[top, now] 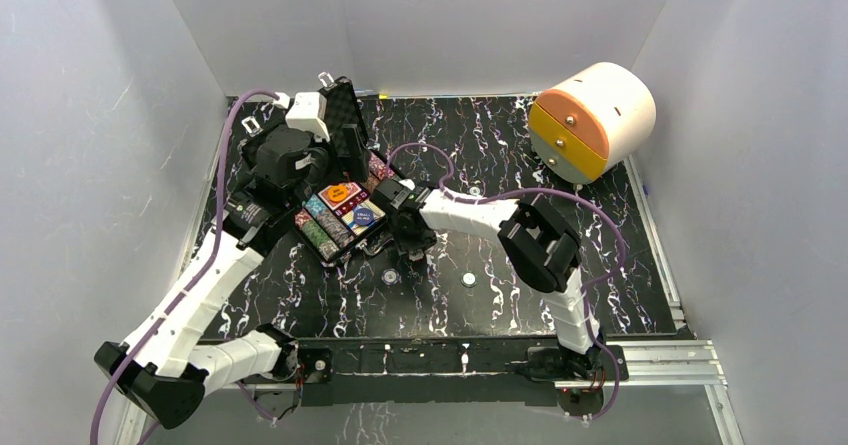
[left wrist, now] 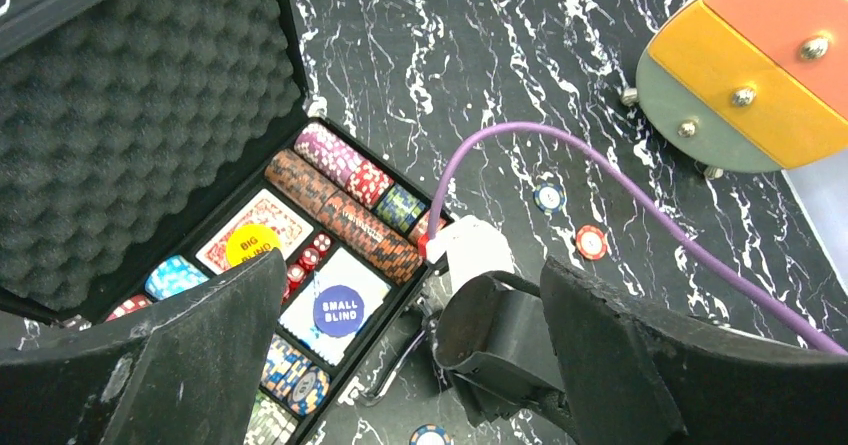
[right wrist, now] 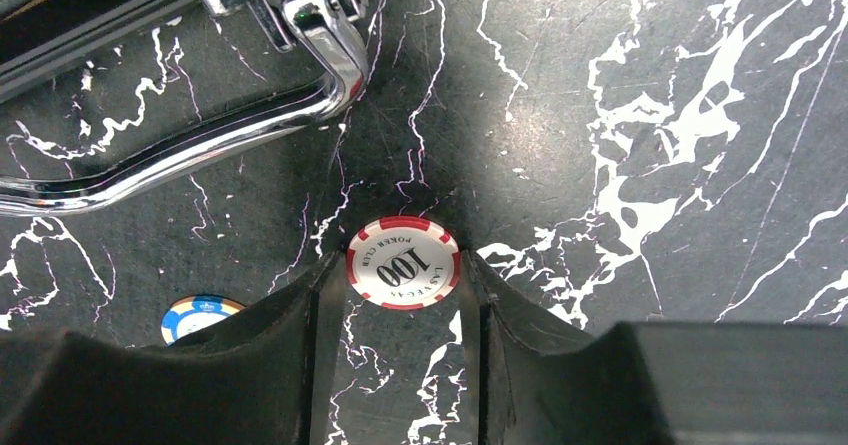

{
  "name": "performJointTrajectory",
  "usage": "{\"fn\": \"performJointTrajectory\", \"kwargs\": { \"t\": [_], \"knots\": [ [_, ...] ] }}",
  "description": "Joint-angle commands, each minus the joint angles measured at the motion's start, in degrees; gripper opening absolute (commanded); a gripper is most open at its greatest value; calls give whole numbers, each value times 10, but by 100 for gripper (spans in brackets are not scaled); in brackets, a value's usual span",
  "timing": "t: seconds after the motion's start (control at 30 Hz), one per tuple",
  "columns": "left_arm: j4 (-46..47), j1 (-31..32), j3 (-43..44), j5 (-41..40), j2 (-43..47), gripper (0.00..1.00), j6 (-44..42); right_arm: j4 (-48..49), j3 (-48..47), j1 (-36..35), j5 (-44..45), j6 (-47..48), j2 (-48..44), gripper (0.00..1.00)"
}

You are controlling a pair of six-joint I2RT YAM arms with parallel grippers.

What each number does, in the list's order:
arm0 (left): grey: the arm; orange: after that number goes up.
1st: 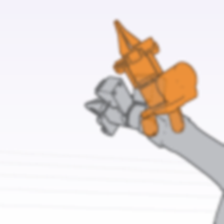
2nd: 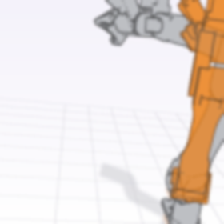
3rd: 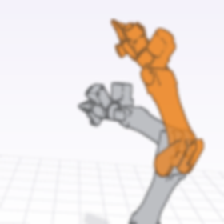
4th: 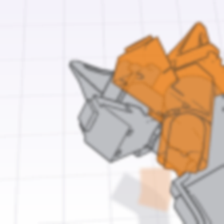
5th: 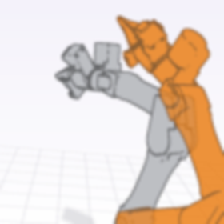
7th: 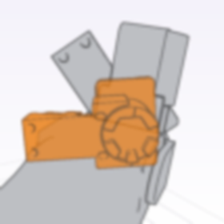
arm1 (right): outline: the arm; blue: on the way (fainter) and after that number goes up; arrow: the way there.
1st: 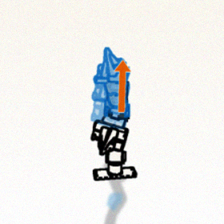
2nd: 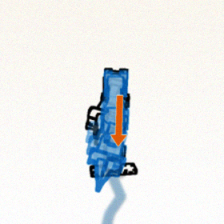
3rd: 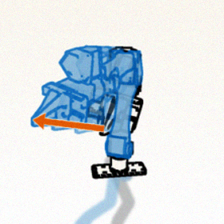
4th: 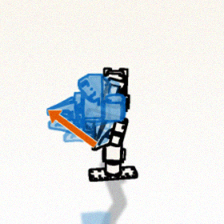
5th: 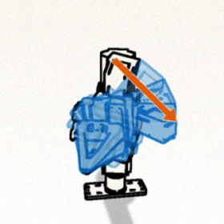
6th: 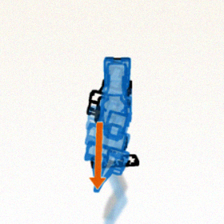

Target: Pack up texas hold em set

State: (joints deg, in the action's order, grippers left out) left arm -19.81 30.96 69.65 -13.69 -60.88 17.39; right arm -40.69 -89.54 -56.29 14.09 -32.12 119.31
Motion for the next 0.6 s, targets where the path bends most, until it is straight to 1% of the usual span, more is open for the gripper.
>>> {"fn": "performJointTrajectory", "kwargs": {
  "t": [0.0, 0.2, 0.33, 0.4, 0.47, 0.57],
  "knots": [
    [-17, -1, -25, 12, 10, 98, 23, 33, 31, 2, 42, -19, -31, 48],
    [-39, -1, -82, 38, 15, 98, 84, 88, 103, 24, 51, -58, -131, 47],
    [-30, -2, -129, 73, 17, 98, 121, 121, 156, 50, 46, -96, -202, 47],
    [2, -2, -160, 115, 12, 98, 129, 139, 181, 68, 30, -118, -238, 47],
    [35, -2, -191, 163, 1, 96, 133, 161, 209, 85, 8, -143, -267, 47],
    [89, -1, -219, 255, -32, 89, 148, 193, 246, 109, -30, -190, -304, 47]
  ]
}}
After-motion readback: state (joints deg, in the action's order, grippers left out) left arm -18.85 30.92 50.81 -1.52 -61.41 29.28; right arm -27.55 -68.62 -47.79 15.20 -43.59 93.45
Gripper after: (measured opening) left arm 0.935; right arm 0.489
